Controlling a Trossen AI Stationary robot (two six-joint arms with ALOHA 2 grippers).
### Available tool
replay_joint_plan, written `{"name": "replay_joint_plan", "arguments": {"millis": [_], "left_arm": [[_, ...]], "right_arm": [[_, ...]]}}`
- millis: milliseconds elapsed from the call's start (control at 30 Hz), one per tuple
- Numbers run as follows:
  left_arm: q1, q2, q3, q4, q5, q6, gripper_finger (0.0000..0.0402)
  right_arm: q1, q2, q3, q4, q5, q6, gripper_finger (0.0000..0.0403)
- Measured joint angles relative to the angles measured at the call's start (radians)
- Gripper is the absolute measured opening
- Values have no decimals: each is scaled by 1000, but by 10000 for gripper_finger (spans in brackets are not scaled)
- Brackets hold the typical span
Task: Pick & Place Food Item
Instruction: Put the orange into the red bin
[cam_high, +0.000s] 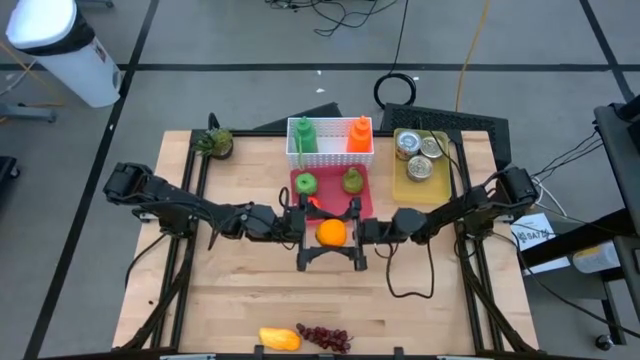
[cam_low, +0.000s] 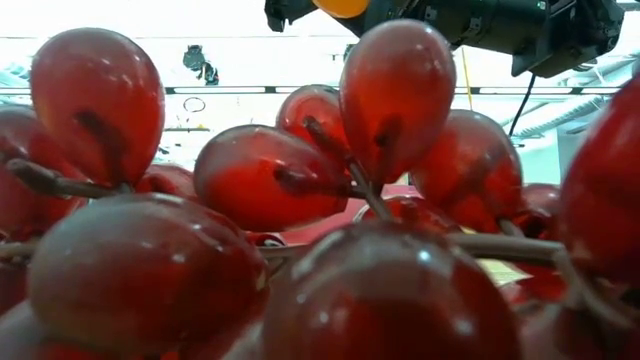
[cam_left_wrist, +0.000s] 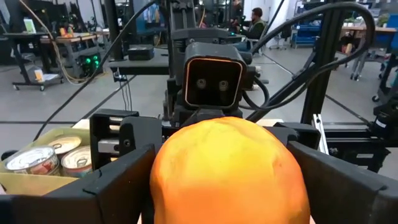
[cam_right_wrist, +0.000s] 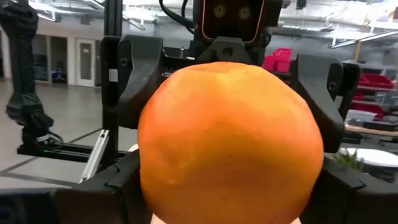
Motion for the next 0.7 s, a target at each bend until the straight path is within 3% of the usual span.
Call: {"name": "replay_joint_plan", "arguments": {"millis": [167,400,700], "left_arm": [[0,-2,2,-16,8,-1,379],[-3,-35,2,-78,9,-10,371],[-21,-57,0,-143,8,-8,357]], "right_arm": [[26,-10,-1,-5,40,-45,278],[47,-11,-1,-9,109,-89,278],[47,-13,-1,9,101,-82,278]]}}
